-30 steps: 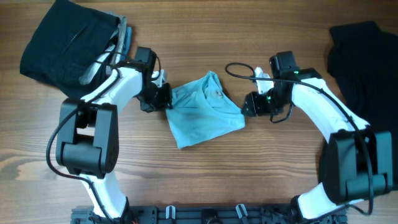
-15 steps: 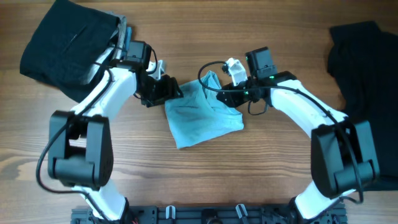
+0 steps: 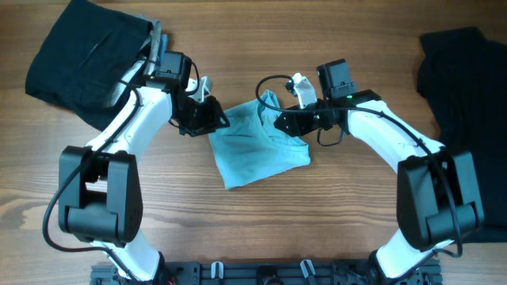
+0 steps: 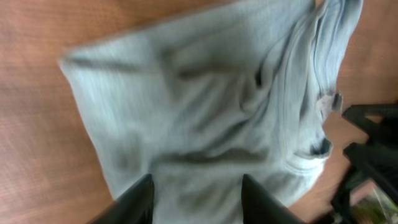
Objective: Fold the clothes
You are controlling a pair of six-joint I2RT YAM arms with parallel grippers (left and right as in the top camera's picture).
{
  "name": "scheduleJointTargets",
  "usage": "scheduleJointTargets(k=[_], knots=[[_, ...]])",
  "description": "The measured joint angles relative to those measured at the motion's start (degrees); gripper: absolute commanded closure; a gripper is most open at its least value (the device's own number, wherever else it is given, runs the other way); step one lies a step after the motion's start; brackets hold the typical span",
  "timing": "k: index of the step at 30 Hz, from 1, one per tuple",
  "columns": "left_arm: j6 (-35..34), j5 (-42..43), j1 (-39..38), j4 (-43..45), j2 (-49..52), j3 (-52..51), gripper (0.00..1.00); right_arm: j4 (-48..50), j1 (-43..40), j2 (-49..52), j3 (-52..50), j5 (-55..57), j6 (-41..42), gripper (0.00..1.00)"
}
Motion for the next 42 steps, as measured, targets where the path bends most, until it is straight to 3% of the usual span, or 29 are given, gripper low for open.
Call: scheduleJointTargets(k=[1,2,6,9,12,14,15,18,21,25,30,32,36,40,42], knots=[[0.39,1.14,0.0,-1.14,-0.37,-0.02,0.57,0.79,0.44,0.57,0.02,-0.42,-0.11,0.89],[0.59,1.95,0.0,-1.77,-0.96,-0.02,0.56,1.01,0.61,1.11,0.02,-0.55,-0.07,0.96],[1.11,4.13,-0.11,-3.41,-7.37,-0.02,0.52,0.7,0.63,3.98,0.0,1.14,3.91,0.96],[1.14,2.8,-2.21,-5.68,-10.73,0.0,0.51,-4.76,-1.11,3.89,0.07,7.58,9.94,0.96],[1.07,1.14,-6.05,-5.25,-10.47,-2.1,0.52,-8.74,-2.78,2.82,0.07,10.12,12.72,0.93],[0.31,0.46,-9.25,-4.48,-9.79,-5.95,0.54,-10.23,-2.89,0.61,0.07,10.93,13.9,0.73],[-0.33,0.09,-9.92,-4.2,-9.42,-7.32,0.57,-10.36,-2.89,0.02,0.07,10.97,13.9,0.69],[-5.64,-3.37,-10.62,-3.87,-8.72,-12.22,0.86,-10.47,-2.89,-2.97,0.07,12.0,14.73,0.67],[-12.15,-6.97,-10.12,-1.81,-8.22,-16.02,0.96,-10.49,-2.89,-7.21,0.04,13.75,14.73,0.67],[-17.79,-14.19,-7.52,1.62,-7.87,-16.7,0.95,-12.44,-2.91,-12.37,0.07,14.36,14.49,0.67],[-18.45,-23.89,-2.43,11.19,-5.97,-17.14,0.94,-15.04,-2.91,-16.87,0.07,11.72,9.42,0.66],[-16.41,-22.05,0.26,13.9,-5.88,-16.41,0.83,-15.02,-2.89,-17.53,0.07,9.79,7.3,0.66],[-9.88,-7.52,2.78,8.15,-6.01,-9.94,0.82,-14.99,-2.89,-17.55,0.07,9.2,5.29,0.63],[-7.15,-1.7,-1.33,1.79,-8.59,-7.19,0.76,-14.97,-2.84,-17.55,0.07,15.47,9.66,0.62],[-7.21,-2.38,-6.01,-0.52,-9.22,-7.26,0.82,-14.95,-2.84,-17.55,0.07,19.02,13.55,0.62]])
